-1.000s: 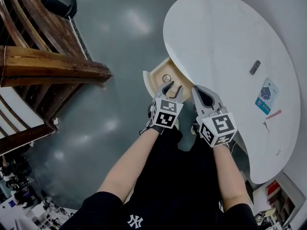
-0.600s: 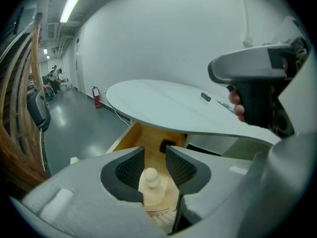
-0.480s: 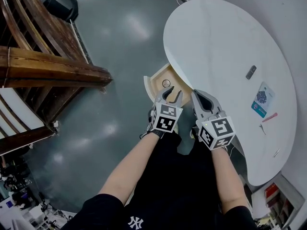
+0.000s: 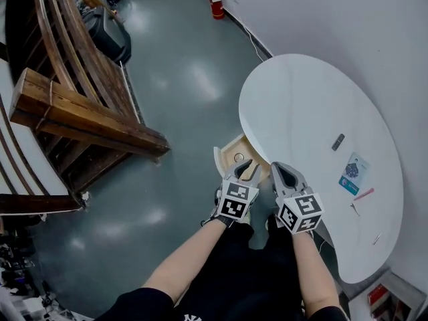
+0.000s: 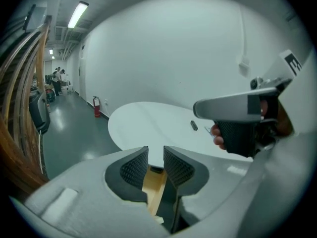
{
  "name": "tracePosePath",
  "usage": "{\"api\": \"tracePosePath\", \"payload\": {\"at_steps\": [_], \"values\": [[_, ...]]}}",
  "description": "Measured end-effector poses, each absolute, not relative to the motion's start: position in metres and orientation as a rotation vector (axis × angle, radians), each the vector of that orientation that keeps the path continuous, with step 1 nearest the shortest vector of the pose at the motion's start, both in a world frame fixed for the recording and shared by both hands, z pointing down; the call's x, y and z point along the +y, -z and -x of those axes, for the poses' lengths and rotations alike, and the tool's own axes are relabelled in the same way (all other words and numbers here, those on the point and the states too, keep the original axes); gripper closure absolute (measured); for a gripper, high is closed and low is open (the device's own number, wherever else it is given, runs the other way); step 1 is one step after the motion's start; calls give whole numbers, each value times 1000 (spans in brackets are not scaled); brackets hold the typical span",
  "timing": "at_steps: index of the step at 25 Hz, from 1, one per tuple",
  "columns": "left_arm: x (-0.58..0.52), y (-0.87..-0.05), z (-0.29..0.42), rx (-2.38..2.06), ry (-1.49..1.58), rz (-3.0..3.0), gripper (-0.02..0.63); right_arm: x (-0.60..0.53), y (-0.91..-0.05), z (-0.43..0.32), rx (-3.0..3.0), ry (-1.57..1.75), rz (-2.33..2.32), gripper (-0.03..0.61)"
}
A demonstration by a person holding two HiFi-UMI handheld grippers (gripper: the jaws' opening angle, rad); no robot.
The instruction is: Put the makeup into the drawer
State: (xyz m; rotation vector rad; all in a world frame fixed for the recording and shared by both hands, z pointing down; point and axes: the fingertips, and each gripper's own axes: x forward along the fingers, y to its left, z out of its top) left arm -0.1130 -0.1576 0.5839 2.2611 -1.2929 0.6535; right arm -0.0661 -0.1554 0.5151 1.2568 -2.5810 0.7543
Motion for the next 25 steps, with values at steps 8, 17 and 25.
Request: {"api": "tracePosePath", "payload": {"at_steps": [8,17,25], "values": [[-163,-494,104,-1321,-512,-2354,579,-154,-465,58,-2594,-677,-1291,563],[-155,-416,93,-1337,-368,-2436,600,-143,-417,49,-2620,-584,-1334,563],[-144,-363,86,-1337,-271,-2510,603,-138,-371,47,-2670,-478,-1378,563]]}}
